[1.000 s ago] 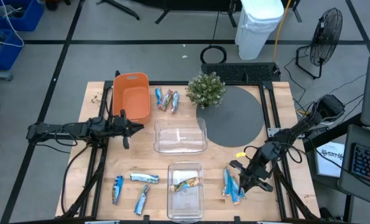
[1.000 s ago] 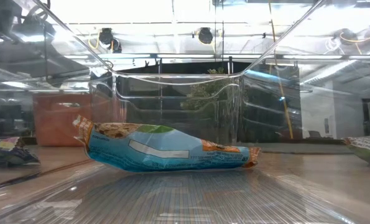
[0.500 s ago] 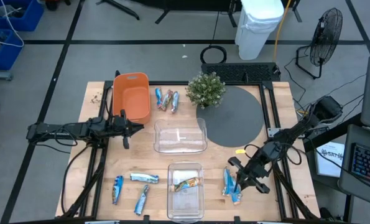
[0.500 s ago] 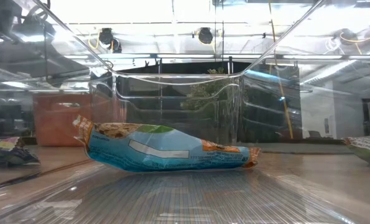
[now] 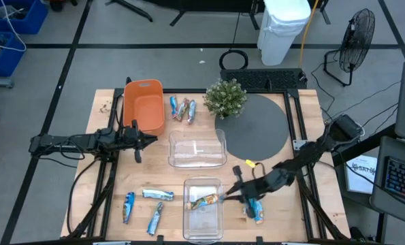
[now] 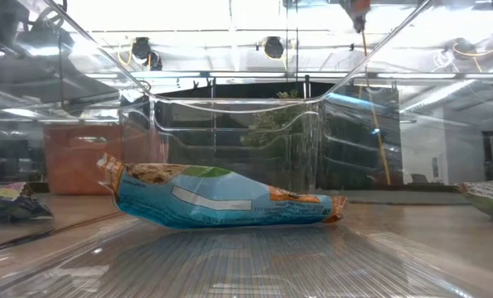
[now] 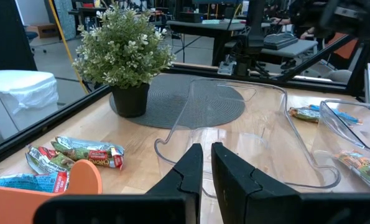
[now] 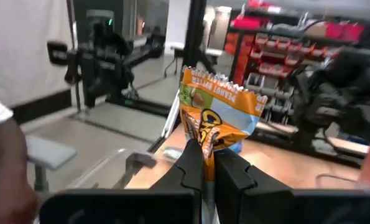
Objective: Pick and place Granola Bars by type
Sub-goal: Put the yellow granola bar into the bottom transparent bin
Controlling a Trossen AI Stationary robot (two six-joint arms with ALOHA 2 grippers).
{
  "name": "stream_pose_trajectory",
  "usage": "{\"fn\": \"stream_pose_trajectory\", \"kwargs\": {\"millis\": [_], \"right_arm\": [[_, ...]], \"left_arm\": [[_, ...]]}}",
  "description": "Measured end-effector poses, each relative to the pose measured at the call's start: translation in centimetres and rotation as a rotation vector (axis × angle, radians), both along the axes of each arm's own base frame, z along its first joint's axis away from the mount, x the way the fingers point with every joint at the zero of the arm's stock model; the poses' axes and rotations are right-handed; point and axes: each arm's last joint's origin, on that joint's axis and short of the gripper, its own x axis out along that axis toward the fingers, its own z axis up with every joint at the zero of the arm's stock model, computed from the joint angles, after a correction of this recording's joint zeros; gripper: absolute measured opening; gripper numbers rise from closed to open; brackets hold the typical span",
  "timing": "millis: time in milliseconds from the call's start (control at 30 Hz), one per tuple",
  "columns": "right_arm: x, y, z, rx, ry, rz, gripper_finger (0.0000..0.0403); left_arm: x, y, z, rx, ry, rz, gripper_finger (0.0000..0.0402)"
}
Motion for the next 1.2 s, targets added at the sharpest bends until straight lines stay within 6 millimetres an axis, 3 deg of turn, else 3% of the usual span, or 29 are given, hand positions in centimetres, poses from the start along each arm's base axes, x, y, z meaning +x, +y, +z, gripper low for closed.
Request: {"fn": "stream_pose_trajectory", "kwargs": {"millis": [200,400,633,933,1200], "right_arm": [[2.5,1.7,-0.2,-0.05,0.084,0.004,0.0008],[4.1,2.0,-0.9,-0.067,0.102,-0.011,0.0008],[5.3,1.4,-1.5,-0.014,0.144,0.093,0.0008],[6.1,-0.3,-2.2,0.022,0.236,0.029,0.0008],[6.1,-0.6,-2.5,0.01,0.266,0.018,0.0008]], "left_arm": [[0.0,0.0,0.0,0.0,0.001,0.0,0.0037],[0.0,0.0,0.0,0.0,0.002,0.0,0.0037],[0.0,0.0,0.0,0.0,0.0,-0.001,0.0037],[0.0,0.0,0.0,0.0,0.0,-0.001,0.0037],[0.0,0.0,0.0,0.0,0.0,0.0,0.0037]]}}
